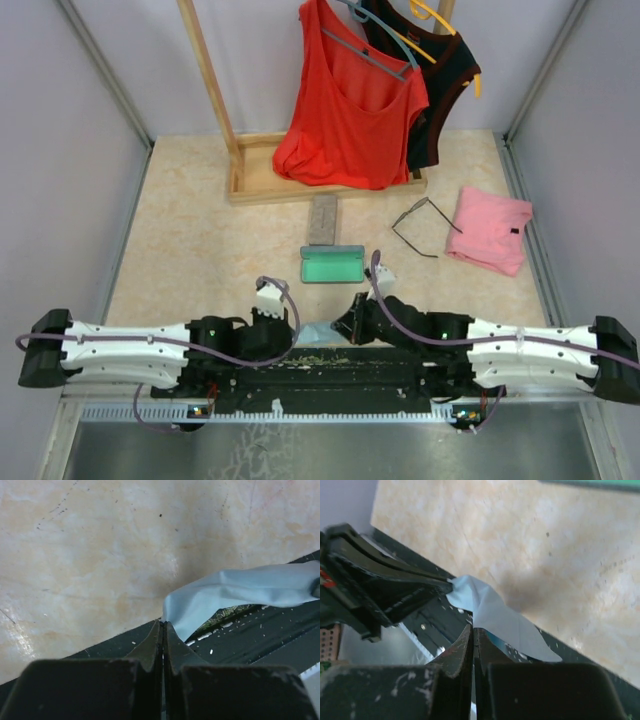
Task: Organize the sunglasses
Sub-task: Adjust the glasses cleaning cloth at the center of the board.
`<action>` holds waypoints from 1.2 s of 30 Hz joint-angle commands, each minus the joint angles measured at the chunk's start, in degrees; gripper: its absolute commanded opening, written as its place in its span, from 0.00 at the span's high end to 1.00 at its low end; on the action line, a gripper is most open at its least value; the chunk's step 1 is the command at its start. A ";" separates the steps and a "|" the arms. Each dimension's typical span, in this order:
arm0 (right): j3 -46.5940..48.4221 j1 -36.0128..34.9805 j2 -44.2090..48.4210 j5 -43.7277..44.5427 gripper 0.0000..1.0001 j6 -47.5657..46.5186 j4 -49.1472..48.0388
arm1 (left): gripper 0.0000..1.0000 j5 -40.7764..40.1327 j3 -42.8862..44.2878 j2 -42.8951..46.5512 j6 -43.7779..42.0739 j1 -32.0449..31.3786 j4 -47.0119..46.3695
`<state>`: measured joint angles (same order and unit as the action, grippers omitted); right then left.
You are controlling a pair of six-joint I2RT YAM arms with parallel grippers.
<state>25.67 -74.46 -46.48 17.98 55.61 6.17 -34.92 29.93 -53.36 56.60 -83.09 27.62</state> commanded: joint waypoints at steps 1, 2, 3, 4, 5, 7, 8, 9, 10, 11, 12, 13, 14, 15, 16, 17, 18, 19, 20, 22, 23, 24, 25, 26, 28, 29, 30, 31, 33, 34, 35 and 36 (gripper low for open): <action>3.70 -4.60 -0.77 3.94 1.00 5.38 8.74 | 1.00 -3.49 3.19 -1.96 5.44 -3.91 5.90; 3.67 -5.50 -1.19 4.67 1.00 6.52 9.52 | 1.00 -3.68 3.01 -2.48 6.10 -4.14 5.85; 3.25 -5.76 -1.49 5.09 1.00 7.41 9.72 | 1.00 -4.09 2.67 -2.86 6.42 -4.17 5.33; 2.60 -5.70 -1.74 5.69 1.00 8.33 9.42 | 1.00 -4.96 2.21 -3.29 6.22 -4.16 4.36; 2.11 -5.66 -2.11 6.51 1.00 9.20 9.27 | 1.00 -6.20 1.81 -3.71 6.28 -4.16 3.39; 1.52 -4.78 -2.79 7.80 1.00 9.46 8.85 | 1.00 -8.40 1.18 -4.57 5.89 -4.06 1.21; 1.23 -3.54 -3.23 7.70 1.00 9.21 8.29 | 1.00 -9.36 0.96 -5.15 5.33 -3.76 0.08; 0.74 -1.93 -3.60 6.93 1.00 8.76 6.83 | 1.00 -9.83 0.92 -5.92 4.78 -3.23 -0.92; -0.08 -0.02 -3.78 5.81 1.00 8.12 4.99 | 1.00 -9.96 0.92 -6.69 3.96 -2.24 -2.08; -0.91 1.94 -4.06 4.55 1.00 7.43 3.01 | 1.00 -10.06 0.92 -7.56 3.05 -1.25 -3.93; -1.92 3.82 -4.49 3.43 1.00 6.81 1.26 | 1.00 -9.97 0.77 -8.48 2.08 -0.10 -5.41; -2.23 5.70 -5.09 2.33 1.00 6.09 -0.02 | 1.00 -9.59 0.47 -9.28 0.80 1.31 -7.13; -2.24 7.33 -5.97 1.46 1.00 5.14 -1.05 | 1.00 -9.04 0.25 -10.11 -0.55 2.74 -8.96; -2.13 8.67 -6.88 0.82 1.00 4.16 -1.91 | 1.00 -8.21 -0.04 -10.82 -2.05 4.30 -10.88; -1.94 10.11 -8.40 0.30 1.00 3.36 -2.65 | 1.00 -7.30 -0.56 -11.48 -3.67 6.19 -13.24; -1.86 11.46 -9.64 -0.65 1.00 2.62 -3.82 | 1.00 -6.37 -1.06 -12.28 -5.35 7.51 -15.76; -1.97 12.92 -10.99 -1.84 1.00 1.85 -5.19 | 1.00 -5.18 -1.52 -12.90 -7.08 9.03 -17.98; -2.13 14.72 -12.23 -3.03 1.00 1.34 -6.42 | 1.00 -4.18 -1.80 -13.55 -8.47 10.21 -19.84; -2.07 15.66 -13.43 -4.22 1.00 0.74 -7.72 | 1.00 -3.51 -1.88 -14.45 -9.66 11.25 -21.31; -1.89 16.92 -15.56 -4.47 1.00 -0.26 -9.96 | 1.00 -2.49 -1.80 -16.20 -11.47 12.78 -23.40; -1.71 17.62 -16.35 -4.49 1.00 -0.85 -11.20 | 1.00 -2.07 -1.85 -17.00 -12.19 13.50 -24.34; -1.67 18.46 -17.22 -4.89 1.00 -1.33 -12.12 | 1.00 -1.38 -1.92 -17.86 -13.01 14.17 -25.31; -1.56 19.40 -17.99 -5.49 1.00 -1.75 -13.21 | 1.00 -0.83 -2.04 -18.69 -13.39 14.89 -26.45; -1.52 20.31 -18.76 -5.91 1.00 -2.17 -14.15 | 1.00 -0.22 -2.11 -19.30 -13.56 15.42 -27.14; -1.10 21.98 -20.07 -6.77 1.00 -3.07 -15.35 | 1.00 0.70 -2.32 -20.39 -13.77 16.26 -28.31; -0.93 22.69 -20.58 -6.90 1.00 -3.60 -15.69 | 1.00 0.99 -2.43 -20.92 -13.79 16.56 -28.75; -0.61 23.39 -21.23 -7.14 1.00 -4.10 -15.97 | 1.00 1.13 -2.50 -21.32 -13.72 16.90 -29.16; -0.26 24.12 -21.92 -7.72 1.00 -4.64 -16.31 | 1.00 1.35 -2.48 -21.71 -13.68 17.30 -29.46; 0.34 25.40 -23.64 -8.94 1.00 -5.78 -17.02 | 1.00 1.66 -2.46 -22.45 -13.49 17.98 -29.81; 0.75 26.23 -24.40 -9.40 1.00 -6.09 -17.18 | 1.00 1.95 -2.50 -22.82 -13.41 18.48 -30.03; 0.97 26.71 -25.11 -9.88 1.00 -6.50 -17.45 | 1.00 2.18 -2.44 -23.26 -13.37 18.86 -30.23; 1.22 27.27 -25.78 -10.26 1.00 -6.79 -17.77 | 1.00 2.34 -2.35 -23.77 -13.23 19.11 -30.33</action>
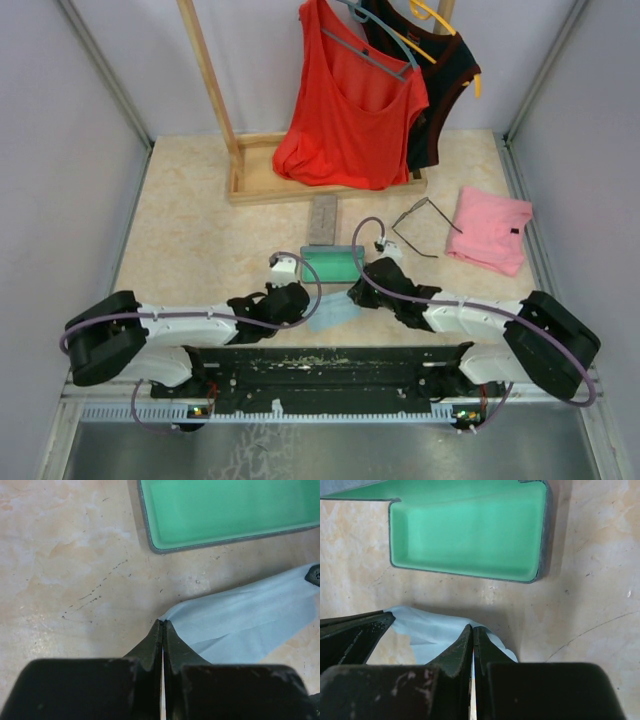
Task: Organize the sunglasses
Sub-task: Adjust the glasses cleaning cloth at the center of the board, then fold the glasses cleaning cloth at the center of the board.
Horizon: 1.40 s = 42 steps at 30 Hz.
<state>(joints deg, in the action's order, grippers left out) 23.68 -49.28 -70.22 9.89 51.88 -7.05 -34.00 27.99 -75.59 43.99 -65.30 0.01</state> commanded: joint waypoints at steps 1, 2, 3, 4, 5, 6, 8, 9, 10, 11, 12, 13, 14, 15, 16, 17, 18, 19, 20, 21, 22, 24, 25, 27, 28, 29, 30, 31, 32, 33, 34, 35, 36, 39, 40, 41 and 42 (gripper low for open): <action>3.41 2.56 -2.69 -2.61 1.00 -3.21 -4.88 | 1.00 1.54 -0.38 -1.91 -0.50 1.58 -2.80; 3.60 2.93 -3.33 -3.10 1.00 -3.45 -5.35 | 1.00 1.76 -0.37 -2.27 -0.48 1.84 -2.89; 3.65 3.28 -3.83 -3.64 1.00 -3.72 -5.88 | 1.00 1.99 -0.31 -2.62 -0.53 2.04 -2.92; 3.55 3.57 -4.35 -4.59 0.98 -3.86 -7.04 | 1.00 2.21 -0.28 -2.85 -0.59 2.16 -3.04; 3.39 3.76 -4.74 -5.27 0.95 -3.89 -7.93 | 1.00 2.31 -0.37 -3.08 -0.71 2.25 -3.15; 3.19 3.89 -4.98 -5.97 0.91 -3.89 -8.90 | 1.00 2.43 -0.34 -3.16 -0.66 2.28 -3.07; 2.41 3.92 -5.15 -7.08 0.83 -3.70 -10.82 | 1.00 2.50 -0.51 -3.18 -0.64 2.36 -3.09; 1.90 3.92 -5.19 -7.50 0.79 -3.37 -11.48 | 1.00 2.53 -0.63 -3.16 -0.63 2.37 -3.12; 1.43 3.92 -5.12 -7.78 0.75 -3.07 -12.21 | 1.00 2.56 -0.69 -3.17 -0.51 2.37 -3.15; 0.81 3.95 -5.04 -8.07 0.72 -2.83 -13.20 | 1.00 2.54 -0.80 -3.09 -0.48 2.44 -3.09; -0.07 3.99 -4.91 -8.38 0.70 -2.50 -14.44 | 1.00 2.59 -0.83 -3.15 -0.51 2.45 -3.13; -0.78 4.01 -4.81 -8.64 0.68 -2.27 -15.48 | 1.00 2.62 -0.90 -3.16 -0.41 2.46 -3.09; -1.11 4.08 -4.72 -8.88 0.67 -2.15 -16.31 | 1.00 2.62 -0.90 -3.23 -0.37 2.50 -3.16; -1.24 4.10 -4.63 -8.79 0.66 -2.12 -16.37 | 1.00 2.73 -0.98 -3.29 -0.31 2.51 -3.10; -1.20 4.11 -4.27 -8.32 0.66 -2.13 -15.61 | 1.00 2.68 -1.00 -3.33 -0.31 2.56 -3.09; -0.99 4.10 -3.82 -7.60 0.65 -2.22 -14.59 | 1.00 2.72 -1.08 -3.40 -0.27 2.55 -3.14; -0.98 4.10 -3.14 -6.69 0.65 -2.41 -13.31 | 1.00 2.79 -1.14 -3.42 -0.25 2.54 -3.13; -1.00 4.10 -2.28 -5.57 0.65 -2.63 -12.00 | 1.00 2.84 -1.15 -3.42 -0.25 2.54 -3.15; -1.07 4.10 -1.31 -4.60 0.65 -3.12 -10.80 | 1.00 2.85 -1.18 -3.50 -0.22 2.54 -3.11; -1.01 4.06 -0.36 -3.77 0.64 -3.63 -9.54 | 1.00 2.90 -1.25 -3.51 -0.22 2.54 -3.11; -1.02 4.10 0.56 -3.06 0.64 -4.24 -8.25 | 1.00 2.94 -1.27 -3.55 -0.23 2.54 -3.17; -1.00 4.07 2.46 -2.40 0.63 -5.31 -5.97 | 1.00 3.06 -1.27 -3.51 -0.22 2.59 -3.11; -0.98 4.09 3.43 -2.24 0.63 -5.78 -5.05 | 1.00 3.06 -1.27 -3.52 -0.26 2.55 -3.13; -1.44 4.10 5.04 -2.30 0.62 -6.14 -3.69 | 1.00 3.06 -1.26 -3.64 -0.23 2.54 -3.15; -1.75 4.10 5.68 -2.55 0.62 -6.17 -3.29 | 1.00 3.06 -1.22 -3.68 -0.22 2.54 -3.10; -2.07 4.10 6.08 -2.97 0.62 -6.17 -3.04 | 1.00 3.08 -1.26 -3.68 -0.22 2.54 -3.11; -2.33 4.10 6.31 -3.63 0.62 -6.17 -2.95 | 1.00 3.13 -1.27 -3.69 -0.24 2.54 -3.11; -2.78 4.10 6.41 -4.43 0.62 -6.17 -3.33 | 1.00 3.15 -1.27 -3.70 -0.24 2.54 -3.11; -3.20 4.06 6.46 -5.20 0.61 -6.01 -4.00 | 1.00 3.15 -1.30 -3.69 -0.20 2.54 -3.12; -3.71 4.10 6.37 -6.04 0.61 -6.00 -5.03 | 1.00 3.15 -1.32 -3.69 -0.24 2.54 -3.07; -4.21 4.10 6.09 -6.70 0.61 -5.73 -6.12 | 1.00 3.21 -1.40 -3.69 -0.21 2.54 -3.03; -4.61 4.07 5.75 -7.23 0.61 -5.59 -7.10 | 1.00 3.23 -1.30 -3.69 -0.22 2.54 -3.05; -4.83 4.10 5.27 -7.65 0.61 -5.44 -7.97 | 1.00 3.32 -1.29 -3.73 -0.27 2.54 -3.01; -5.09 4.09 3.50 -8.82 0.61 -5.04 -10.14 | 1.00 3.37 -1.26 -3.69 -0.23 2.54 -2.80; -5.08 4.10 2.67 -9.10 0.61 -4.91 -10.82 | 1.00 3.33 -1.25 -3.69 -0.22 2.57 -2.74; -5.08 4.10 1.93 -9.29 0.61 -4.88 -11.39 | 1.00 3.28 -1.22 -3.61 -0.22 2.55 -2.65; -5.12 4.08 1.43 -9.45 0.61 -4.86 -12.05 | 1.00 3.28 -1.32 -3.52 -0.22 2.54 -2.65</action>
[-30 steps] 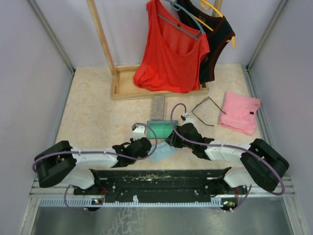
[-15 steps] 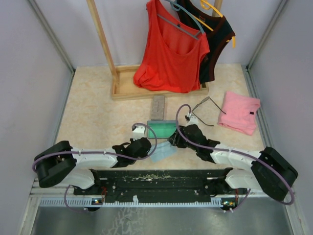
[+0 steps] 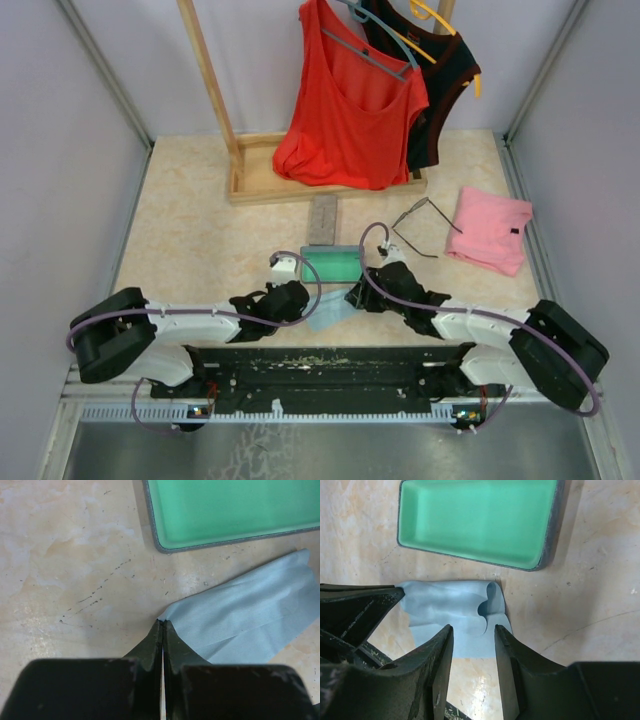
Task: Organize the sunglasses
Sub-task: Fold the glasses cleaning cloth at the center of the board.
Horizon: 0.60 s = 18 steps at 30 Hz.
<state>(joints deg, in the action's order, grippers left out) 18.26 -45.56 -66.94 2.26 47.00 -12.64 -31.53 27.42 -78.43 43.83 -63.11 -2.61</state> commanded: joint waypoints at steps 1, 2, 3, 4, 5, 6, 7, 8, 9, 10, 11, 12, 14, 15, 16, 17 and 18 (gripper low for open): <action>0.29 0.45 -2.43 -1.97 0.61 0.01 -7.18 | 1.00 0.78 -0.78 -0.59 -0.11 0.40 0.10; 0.35 0.47 -2.89 -2.04 0.61 0.02 -7.81 | 1.00 0.69 -0.67 -0.58 -0.17 0.36 0.11; 0.39 0.51 -3.39 -2.15 0.61 -0.06 -8.36 | 1.00 0.68 -0.67 -0.55 -0.15 0.36 0.10; 0.48 0.55 -3.91 -2.25 0.61 -0.15 -8.82 | 1.00 0.72 -0.69 -0.50 -0.22 0.37 0.12; 0.58 0.64 -4.27 -2.26 0.61 -0.16 -9.17 | 1.00 0.76 -0.66 -0.49 -0.17 0.36 0.13; 0.65 0.71 -4.67 -2.26 0.61 -0.16 -9.37 | 1.00 0.77 -0.70 -0.49 -0.25 0.37 0.19; 0.83 0.83 -5.03 -2.19 0.61 -0.16 -9.55 | 1.00 0.77 -0.70 -0.57 -0.18 0.40 0.21; 0.92 0.83 -5.38 -2.19 0.61 -0.11 -9.74 | 1.00 0.77 -0.70 -0.51 -0.23 0.42 0.19; 1.04 0.87 -5.74 -2.12 0.61 -0.08 -9.87 | 1.00 0.77 -0.70 -0.49 -0.24 0.48 0.16; 1.07 0.91 -6.02 -2.21 0.61 -0.07 -10.12 | 1.00 0.77 -0.77 -0.45 -0.16 0.41 0.16; 1.12 0.91 -6.34 -2.26 0.61 -0.15 -10.26 | 1.00 0.77 -0.83 -0.41 -0.20 0.48 0.21; 1.20 0.91 -6.62 -2.26 0.61 -0.16 -10.37 | 1.00 0.77 -0.84 -0.36 -0.09 0.42 0.19; 1.16 0.91 -7.26 -2.26 0.61 -0.16 -10.78 | 1.00 0.77 -1.03 -0.36 -0.06 0.45 0.16; 1.14 0.90 -7.53 -2.28 0.61 -0.16 -11.03 | 1.00 0.77 -1.01 -0.32 -0.03 0.37 0.21; 1.16 0.99 -7.77 -2.35 0.61 -0.23 -11.25 | 1.00 0.77 -1.09 -0.33 0.01 0.46 0.16; 1.16 1.00 -8.01 -2.39 0.61 -0.24 -11.41 | 1.00 0.79 -1.14 -0.32 -0.04 0.38 0.15; 1.21 1.00 -8.24 -2.43 0.61 -0.31 -11.56 | 1.00 0.77 -1.17 -0.26 0.01 0.46 0.21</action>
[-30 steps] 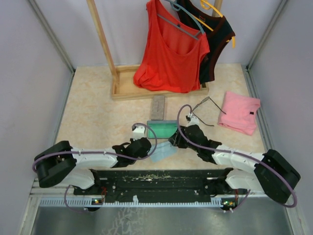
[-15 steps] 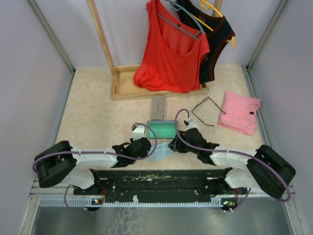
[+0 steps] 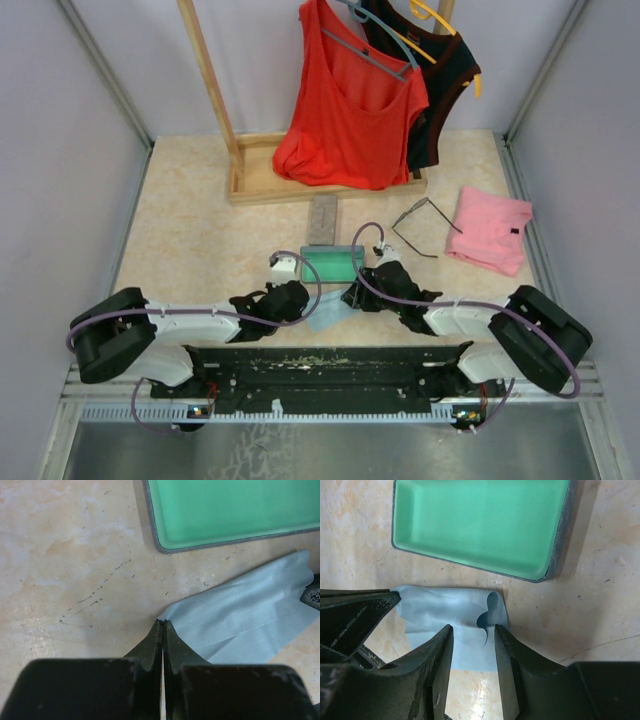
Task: Organize the sunglasses
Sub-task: Fold the glasses cleaning cloth at the center of the board.
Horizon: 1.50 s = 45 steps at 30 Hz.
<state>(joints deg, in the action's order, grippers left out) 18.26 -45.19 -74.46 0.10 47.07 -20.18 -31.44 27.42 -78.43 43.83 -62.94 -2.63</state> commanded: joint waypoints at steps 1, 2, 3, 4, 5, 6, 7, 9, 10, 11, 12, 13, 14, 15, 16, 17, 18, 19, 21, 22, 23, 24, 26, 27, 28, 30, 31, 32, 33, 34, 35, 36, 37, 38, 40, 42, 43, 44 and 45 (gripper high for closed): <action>1.22 0.69 -0.88 -0.32 0.61 -0.40 -4.16 | 1.00 0.68 -1.27 -0.23 0.02 0.29 0.20; 1.24 0.69 -1.07 -0.37 0.61 -0.44 -4.39 | 1.00 0.68 -1.31 -0.20 0.00 0.25 0.18; 1.28 0.78 -1.24 -0.52 0.61 -0.48 -4.61 | 1.00 0.68 -1.35 -0.15 0.02 0.27 0.17; 1.31 0.87 -1.42 -0.72 0.61 -0.49 -4.89 | 1.00 0.73 -1.34 -0.19 0.02 0.27 0.25; 1.27 0.89 -1.52 -0.98 0.61 -0.49 -5.13 | 1.00 0.76 -1.39 -0.03 0.01 0.19 0.25; 1.25 0.89 -1.56 -1.24 0.61 -0.56 -5.44 | 1.00 0.77 -1.47 -0.01 0.05 0.30 0.23; 1.24 0.89 -1.65 -1.48 0.61 -0.57 -5.74 | 1.00 0.77 -1.44 -0.05 0.10 0.27 0.18; 1.12 0.91 -1.86 -1.64 0.61 -0.59 -5.92 | 1.00 0.85 -1.49 -0.10 0.06 0.23 0.11; 0.97 0.94 -1.96 -1.74 0.61 -0.58 -6.06 | 1.00 0.85 -1.44 -0.06 0.10 0.27 0.13; 0.98 0.95 -2.07 -1.89 0.61 -0.57 -6.33 | 1.00 0.86 -1.45 -0.05 0.11 0.27 0.10; 0.87 0.93 -2.17 -1.98 0.61 -0.57 -6.44 | 1.00 0.86 -1.49 -0.05 0.16 0.26 0.12; 0.80 0.91 -2.25 -2.06 0.61 -0.57 -6.63 | 1.00 0.95 -1.49 -0.10 0.19 0.27 0.14; 0.67 0.98 -2.35 -2.30 0.61 -0.57 -7.10 | 1.00 0.97 -1.45 -0.03 0.24 0.25 0.10; 0.56 0.98 -2.44 -2.47 0.61 -0.57 -7.41 | 1.00 0.96 -1.53 0.03 0.22 0.22 0.12; 0.48 0.97 -2.52 -2.67 0.61 -0.57 -7.53 | 1.00 0.94 -1.50 0.03 0.23 0.27 0.10; 0.42 0.98 -2.61 -2.78 0.61 -0.62 -7.76 | 1.00 0.94 -1.57 0.04 0.28 0.27 0.09; 0.41 0.91 -2.70 -2.94 0.61 -0.58 -7.95 | 1.00 0.94 -1.52 -0.04 0.33 0.27 0.09; 0.34 0.97 -2.71 -3.12 0.61 -0.58 -8.10 | 1.00 1.02 -1.52 -0.05 0.25 0.27 0.12; 0.36 0.95 -2.87 -3.18 0.61 -0.58 -8.12 | 1.00 1.03 -1.46 -0.17 0.29 0.27 0.14; 0.33 0.98 -2.89 -3.17 0.61 -0.50 -8.13 | 1.00 1.02 -1.49 -0.14 0.27 0.27 0.14; 0.24 0.98 -2.87 -3.32 0.61 -0.41 -8.12 | 1.00 1.11 -1.49 -0.14 0.32 0.27 0.14; 0.19 0.98 -2.95 -3.27 0.61 -0.26 -8.24 | 1.00 1.12 -1.49 -0.14 0.30 0.27 0.14; -0.10 0.98 -2.97 -3.40 0.61 0.01 -8.46 | 1.00 1.17 -1.49 -0.14 0.29 0.25 0.11; -0.26 0.98 -2.91 -3.43 0.61 0.08 -8.51 | 1.00 1.15 -1.44 -0.14 0.29 0.27 0.13; -0.45 0.98 -2.89 -3.32 0.61 0.12 -8.59 | 1.00 1.12 -1.48 -0.14 0.29 0.27 0.13; -0.79 0.93 -2.97 -3.06 0.61 0.21 -8.73 | 1.00 1.19 -1.44 -0.18 0.29 0.25 0.09; -0.82 0.96 -2.97 -2.95 0.61 0.22 -8.69 | 1.00 1.26 -1.49 -0.16 0.35 0.27 0.10; -0.78 0.93 -2.93 -2.85 0.61 0.22 -8.68 | 1.00 1.22 -1.49 -0.14 0.30 0.31 0.09; -0.75 0.97 -2.88 -2.58 0.61 0.17 -8.59 | 1.00 1.21 -1.56 -0.14 0.29 0.30 0.19; -0.66 0.98 -2.93 -2.29 0.61 0.07 -8.32 | 1.00 1.27 -1.54 -0.06 0.29 0.30 0.18; -0.58 0.98 -2.77 -1.89 0.61 -0.08 -8.03 | 1.00 1.24 -1.63 0.01 0.29 0.26 0.20; -0.48 0.96 -2.65 -1.44 0.61 -0.20 -7.81 | 1.00 1.21 -1.62 0.10 0.33 0.27 0.22; -0.24 0.98 -2.51 -1.04 0.61 -0.41 -7.54 | 1.00 1.23 -1.62 0.16 0.35 0.31 0.26; -0.06 0.98 -2.46 -0.74 0.61 -0.71 -7.29 | 1.00 1.21 -1.71 0.25 0.38 0.30 0.30; 0.39 0.97 -2.48 -0.19 0.61 -1.28 -6.64 | 1.00 1.27 -1.83 0.38 0.38 0.27 0.31; 0.77 0.98 -2.69 0.05 0.61 -1.68 -6.45 | 1.00 1.21 -1.80 0.47 0.37 0.32 0.39; 0.86 1.02 -2.77 0.14 0.61 -1.79 -6.58 | 1.00 1.23 -1.83 0.47 0.37 0.28 0.49; 0.89 0.99 -2.88 0.12 0.61 -1.80 -6.85 | 1.00 1.29 -1.84 0.52 0.37 0.29 0.46; 0.88 0.98 -3.02 0.02 0.61 -1.80 -7.13 | 1.00 1.21 -1.84 0.58 0.37 0.27 0.48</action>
<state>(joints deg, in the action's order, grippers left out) 17.67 -44.82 -77.36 -1.56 46.61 -25.67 -31.35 26.85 -78.28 43.90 -62.85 -3.60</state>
